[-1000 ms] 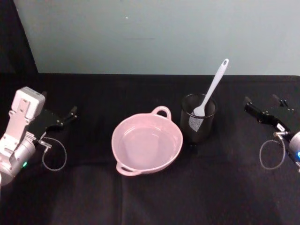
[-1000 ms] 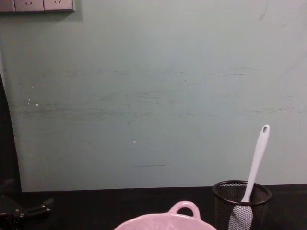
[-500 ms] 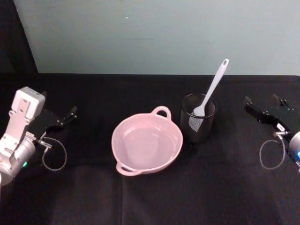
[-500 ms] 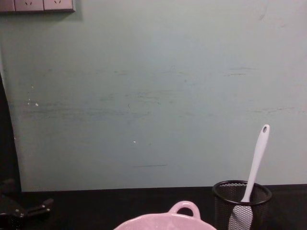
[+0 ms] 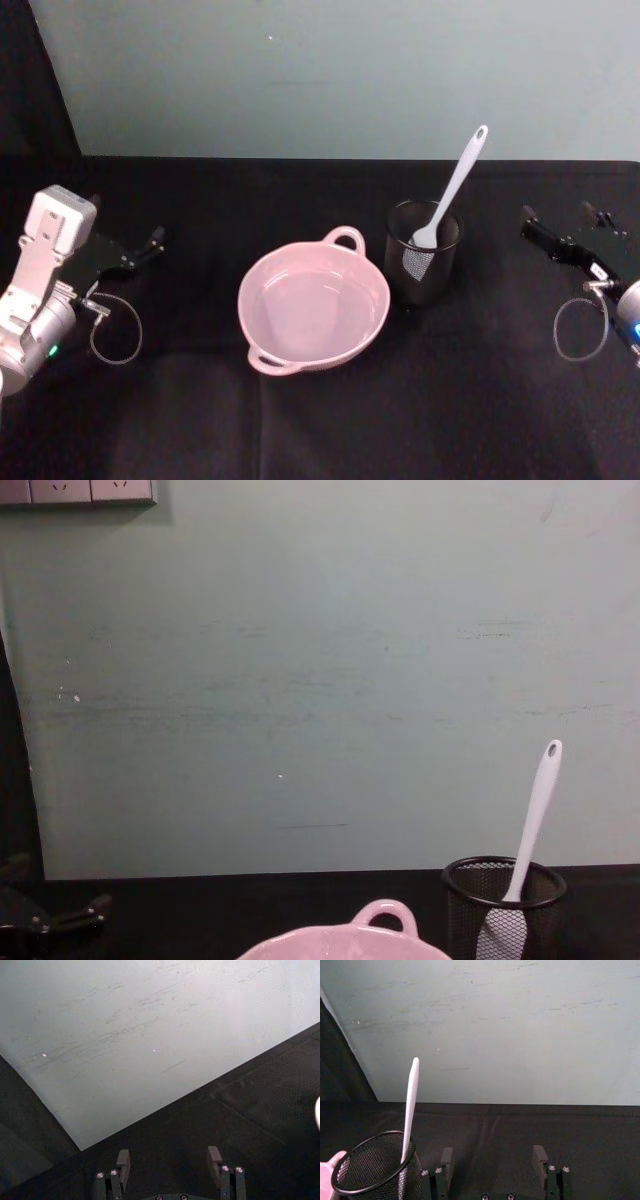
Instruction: Use the one hand to pick up the spoon and stir the clear water in the bowl.
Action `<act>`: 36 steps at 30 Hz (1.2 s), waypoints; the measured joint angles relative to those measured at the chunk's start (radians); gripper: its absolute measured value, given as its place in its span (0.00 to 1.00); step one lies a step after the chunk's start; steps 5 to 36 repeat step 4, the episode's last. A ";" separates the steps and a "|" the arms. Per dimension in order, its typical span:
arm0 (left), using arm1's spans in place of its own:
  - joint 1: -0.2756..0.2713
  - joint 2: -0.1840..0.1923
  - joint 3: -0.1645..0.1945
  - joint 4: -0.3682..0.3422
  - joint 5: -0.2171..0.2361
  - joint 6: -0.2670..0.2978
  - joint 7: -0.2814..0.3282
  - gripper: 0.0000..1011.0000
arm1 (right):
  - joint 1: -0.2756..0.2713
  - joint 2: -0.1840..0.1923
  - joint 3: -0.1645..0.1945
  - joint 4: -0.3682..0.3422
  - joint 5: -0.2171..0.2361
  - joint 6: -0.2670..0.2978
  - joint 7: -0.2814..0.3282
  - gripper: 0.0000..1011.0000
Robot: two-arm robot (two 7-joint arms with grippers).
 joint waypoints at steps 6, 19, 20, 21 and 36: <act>0.000 0.000 0.000 0.000 0.000 0.000 0.000 1.00 | 0.000 0.000 0.000 0.000 0.000 0.000 0.000 0.99; 0.000 0.000 0.000 0.000 0.000 0.000 0.000 1.00 | 0.000 0.000 0.000 0.000 0.000 0.000 0.000 0.99; 0.000 0.000 0.000 0.000 0.000 0.000 0.000 1.00 | 0.000 0.000 0.000 0.000 0.000 0.000 0.000 0.99; 0.000 0.000 0.000 0.000 0.000 0.000 0.000 1.00 | 0.000 0.000 0.000 0.000 0.000 0.000 0.000 0.99; 0.000 0.000 0.000 0.000 0.000 0.000 0.000 1.00 | 0.000 0.000 0.000 0.000 0.000 0.000 0.000 0.99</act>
